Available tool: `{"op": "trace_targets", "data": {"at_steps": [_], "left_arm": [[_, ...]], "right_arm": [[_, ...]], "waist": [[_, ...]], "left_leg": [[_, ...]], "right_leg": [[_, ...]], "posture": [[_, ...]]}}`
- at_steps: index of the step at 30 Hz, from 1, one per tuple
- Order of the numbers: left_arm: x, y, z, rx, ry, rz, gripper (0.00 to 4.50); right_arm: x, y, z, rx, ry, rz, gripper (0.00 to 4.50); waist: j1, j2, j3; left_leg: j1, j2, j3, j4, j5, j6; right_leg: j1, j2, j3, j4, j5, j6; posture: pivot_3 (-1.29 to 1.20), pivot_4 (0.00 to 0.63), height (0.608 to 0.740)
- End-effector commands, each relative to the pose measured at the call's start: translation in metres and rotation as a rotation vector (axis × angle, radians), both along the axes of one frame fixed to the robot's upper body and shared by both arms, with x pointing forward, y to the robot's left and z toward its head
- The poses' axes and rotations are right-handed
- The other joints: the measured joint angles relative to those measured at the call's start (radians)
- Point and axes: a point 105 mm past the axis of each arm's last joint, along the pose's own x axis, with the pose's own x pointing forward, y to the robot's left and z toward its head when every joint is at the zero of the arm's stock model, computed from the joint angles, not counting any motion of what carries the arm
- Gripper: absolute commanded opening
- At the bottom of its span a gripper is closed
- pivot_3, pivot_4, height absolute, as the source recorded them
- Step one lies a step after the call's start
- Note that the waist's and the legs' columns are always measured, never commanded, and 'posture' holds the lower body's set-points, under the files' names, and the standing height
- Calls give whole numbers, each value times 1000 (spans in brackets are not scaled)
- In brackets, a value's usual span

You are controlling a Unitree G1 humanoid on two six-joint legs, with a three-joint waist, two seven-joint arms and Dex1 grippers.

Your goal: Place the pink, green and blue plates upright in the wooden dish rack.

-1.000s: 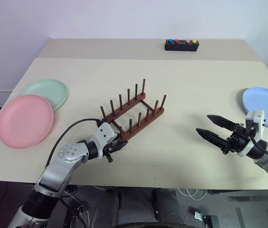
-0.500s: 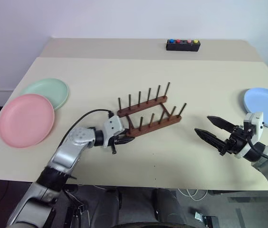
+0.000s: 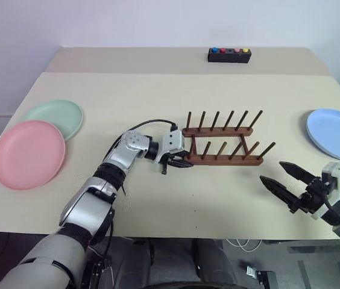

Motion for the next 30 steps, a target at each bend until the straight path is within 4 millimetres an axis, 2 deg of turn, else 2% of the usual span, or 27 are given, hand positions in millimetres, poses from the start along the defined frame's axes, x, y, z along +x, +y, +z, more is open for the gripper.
{"op": "trace_targets", "data": {"at_steps": [1, 4, 6, 7, 11, 12, 15, 17, 18, 20, 24, 25, 28, 30], "left_arm": [[7, 4, 9, -11, -45, 3, 786], [10, 9, 8, 0, -50, 20, 786], [12, 14, 10, -16, -17, 35, 1868], [14, 17, 12, -29, 3, 52, 2221], [17, 27, 16, -61, -27, 95, 4281], [17, 30, 16, -67, -31, 100, 4400], [16, 42, 16, -94, -35, 136, 4400], [11, 56, 21, -164, -10, 178, 4500], [7, 62, 23, -199, 10, 197, 4236], [-5, 67, 22, -209, 12, 216, 3780], [-39, 58, 12, -203, -12, 243, 1814], [-43, 55, 11, -196, -23, 252, 1805], [-58, 39, 8, -227, -10, 333, 1805], [-63, 24, 5, -255, 25, 394, 1805]], "right_arm": [[-5, 1, 13, -6, -57, -6, 4500], [-6, 3, 13, -7, -57, -5, 4500], [-5, 4, 12, -8, -55, -4, 4500], [-4, 4, 12, -9, -54, -3, 4500], [2, 5, 12, -20, -47, 12, 4500], [3, 6, 12, -23, -43, 15, 4500], [7, 5, 8, -49, -23, 9, 4500], [11, 1, -2, -82, 23, -8, 3911], [12, 1, -8, -113, 41, -7, 3604], [14, 2, -15, -155, 62, 0, 2661], [20, 2, -29, -277, 69, -3, 461], [21, 2, -30, -288, 67, -4, 57], [25, 6, -28, -283, 51, -6, 57], [31, 5, -31, -339, 55, -13, 57]], "waist": [[0, 0, 0], [-1, 0, 0], [-1, 0, 0], [0, 0, 0], [0, 0, 0], [0, 0, 0], [1, 0, 0], [-4, 0, 0], [-4, 0, 0], [-2, 1, 0], [4, 1, 0], [6, 1, 0], [8, 1, 0], [5, 1, -1]], "left_leg": [[0, 0, 0, 0, 0, 0], [0, 0, 0, 1, 0, 0], [0, 0, 0, 1, 0, 0], [0, 0, 0, 1, 0, 0], [0, 0, 0, 0, 0, 0], [0, 0, 0, 0, 0, 0], [0, 0, 0, 0, 0, 0], [0, 0, 0, 0, 0, 0], [0, 0, 0, 0, 0, 0], [0, 1, 0, -1, 0, 0], [1, 1, 0, 0, 0, 0], [1, 1, 0, 1, 0, 0], [1, 0, -1, 2, 0, 0], [3, 0, 0, 2, 0, 0]], "right_leg": [[0, 0, 0, 0, 0, 0], [0, 0, 0, 0, 0, 0], [0, 0, 0, 0, 0, 0], [0, 0, 0, 0, 0, 0], [0, 0, 0, 0, 0, 0], [0, 0, 0, 0, 0, 0], [0, 0, 0, 0, 0, 0], [0, 0, 0, 0, 0, 0], [0, 0, 0, 1, 0, 0], [0, 0, 0, 1, 0, 0], [0, 0, 0, 2, 0, 0], [1, 0, 0, 2, 0, 0], [2, 0, 0, 2, 0, -1], [4, 0, 0, 1, 0, -2]], "posture": [[0, 150, 734], [0, 150, 734], [0, 150, 734], [0, 150, 734], [0, 150, 734], [0, 150, 734], [0, 150, 734], [0, 150, 734], [0, 150, 734], [0, 150, 734], [0, 150, 734], [0, 150, 734], [0, 150, 734], [0, 150, 734]]}}
